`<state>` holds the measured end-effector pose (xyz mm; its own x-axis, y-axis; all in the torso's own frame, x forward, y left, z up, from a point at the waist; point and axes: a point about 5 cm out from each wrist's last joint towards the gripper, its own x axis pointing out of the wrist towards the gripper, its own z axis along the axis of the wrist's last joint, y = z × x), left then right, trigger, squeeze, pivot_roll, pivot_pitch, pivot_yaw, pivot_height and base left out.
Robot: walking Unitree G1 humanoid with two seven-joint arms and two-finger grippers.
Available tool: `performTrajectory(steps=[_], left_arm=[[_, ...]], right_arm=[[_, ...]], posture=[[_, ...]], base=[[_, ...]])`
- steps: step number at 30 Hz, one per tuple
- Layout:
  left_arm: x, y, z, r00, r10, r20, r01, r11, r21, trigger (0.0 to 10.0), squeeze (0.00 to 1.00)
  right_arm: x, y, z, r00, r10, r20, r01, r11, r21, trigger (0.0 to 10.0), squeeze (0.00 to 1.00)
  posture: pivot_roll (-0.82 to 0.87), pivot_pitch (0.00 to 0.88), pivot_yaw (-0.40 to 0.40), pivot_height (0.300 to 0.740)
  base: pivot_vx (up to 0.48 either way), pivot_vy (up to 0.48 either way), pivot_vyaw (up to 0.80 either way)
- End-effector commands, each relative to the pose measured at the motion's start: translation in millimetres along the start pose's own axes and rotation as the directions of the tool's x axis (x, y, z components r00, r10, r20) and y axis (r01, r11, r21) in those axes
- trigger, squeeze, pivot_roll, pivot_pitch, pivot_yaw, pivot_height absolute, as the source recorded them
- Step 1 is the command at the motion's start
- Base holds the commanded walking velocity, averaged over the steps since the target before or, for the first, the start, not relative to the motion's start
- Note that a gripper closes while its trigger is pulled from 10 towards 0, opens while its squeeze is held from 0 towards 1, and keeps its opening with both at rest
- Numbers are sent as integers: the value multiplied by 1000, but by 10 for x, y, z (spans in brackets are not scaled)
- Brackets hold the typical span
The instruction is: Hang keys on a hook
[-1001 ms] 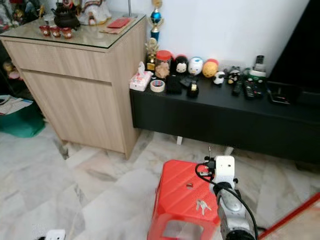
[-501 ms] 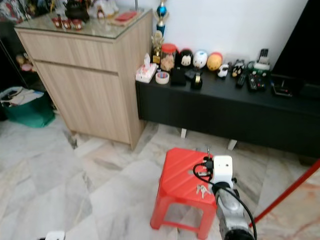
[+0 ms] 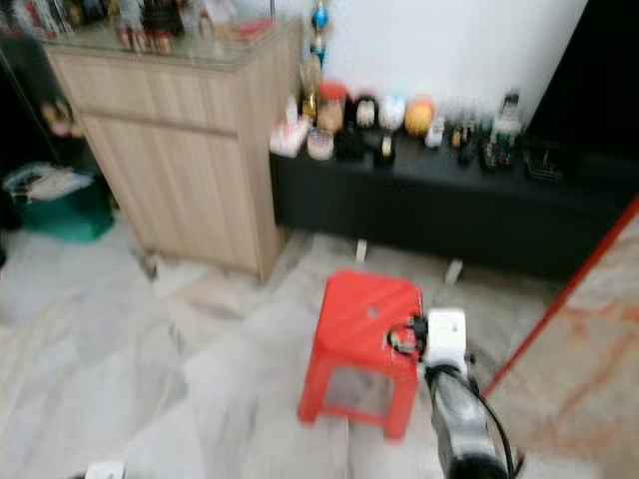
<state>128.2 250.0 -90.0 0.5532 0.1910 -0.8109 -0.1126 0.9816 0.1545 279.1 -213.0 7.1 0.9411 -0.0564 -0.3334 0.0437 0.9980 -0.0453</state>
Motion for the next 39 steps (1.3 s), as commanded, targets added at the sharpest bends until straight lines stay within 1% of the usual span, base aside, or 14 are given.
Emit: performTrajectory(steps=[1,15,20,25,34,39], left_arm=[[-10,35,-29,1000,7,-12,-6,1000,16,10000,0],[-13,62,-25,1000,10,-9,-10,1000,22,10000,0],[-10,76,-7,1000,11,-3,-11,1000,24,10000,0],[-5,76,10,1000,11,2,-11,1000,27,10000,0],[9,56,53,1000,8,12,-8,1000,28,10000,0],[12,58,66,1000,13,16,-13,999,40,10000,0]], right_arm=[[19,22,28,1000,-2,5,2,1000,10,10000,0],[9,19,-10,1000,-20,-18,20,999,24,10000,0],[6,21,-17,1000,-18,-21,19,1000,18,10000,0],[5,19,-31,999,-21,-33,22,1000,6,10000,0],[6,7,-32,999,-35,-37,36,999,21,10000,0],[8,7,-39,998,-36,-46,37,999,25,10000,0]], posture=[[27,0,-33,740],[25,0,-27,740],[26,0,-25,740],[25,0,-22,740],[28,0,-23,740],[28,0,-22,740]], base=[[-266,0,0],[-279,0,0],[-285,0,0],[-289,0,0],[-293,0,0],[0,0,-145]])
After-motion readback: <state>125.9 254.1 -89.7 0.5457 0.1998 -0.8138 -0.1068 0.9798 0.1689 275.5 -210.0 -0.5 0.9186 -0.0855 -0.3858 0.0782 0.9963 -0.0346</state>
